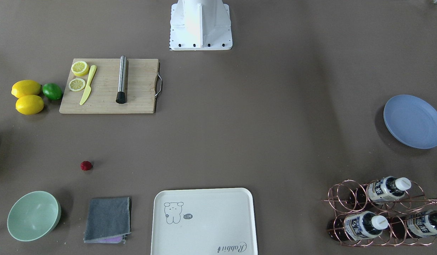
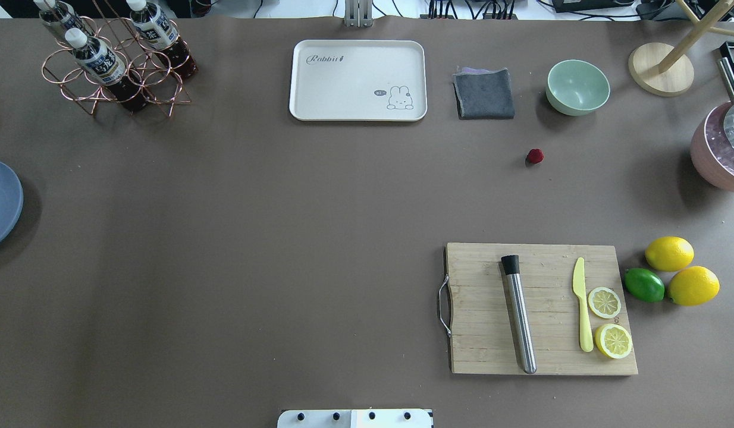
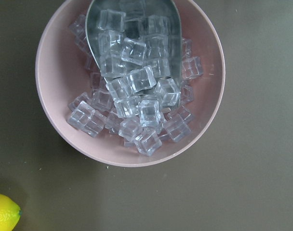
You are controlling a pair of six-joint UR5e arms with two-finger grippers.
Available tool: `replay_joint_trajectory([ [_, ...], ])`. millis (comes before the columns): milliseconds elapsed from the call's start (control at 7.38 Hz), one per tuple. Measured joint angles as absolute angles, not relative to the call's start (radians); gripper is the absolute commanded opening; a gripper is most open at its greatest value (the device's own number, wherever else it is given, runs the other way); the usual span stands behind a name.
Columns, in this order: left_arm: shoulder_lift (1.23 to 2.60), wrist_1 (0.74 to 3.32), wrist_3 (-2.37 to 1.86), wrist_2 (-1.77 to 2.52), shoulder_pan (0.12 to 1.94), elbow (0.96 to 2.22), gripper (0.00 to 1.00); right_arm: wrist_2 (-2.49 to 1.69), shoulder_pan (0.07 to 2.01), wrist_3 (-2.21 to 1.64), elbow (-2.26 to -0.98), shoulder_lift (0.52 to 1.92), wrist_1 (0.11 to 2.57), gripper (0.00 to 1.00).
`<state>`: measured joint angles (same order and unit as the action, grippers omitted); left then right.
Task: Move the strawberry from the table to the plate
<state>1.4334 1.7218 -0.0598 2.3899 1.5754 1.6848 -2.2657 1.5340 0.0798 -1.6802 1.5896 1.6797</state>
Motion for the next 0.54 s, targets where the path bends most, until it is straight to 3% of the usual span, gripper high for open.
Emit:
replay_joint_trajectory([
  [542,1.410,1.721,-0.060,2.388,1.574,1.703,0.98,-2.266,1.534,0.080,-1.680,1.592,1.679,1.00],
])
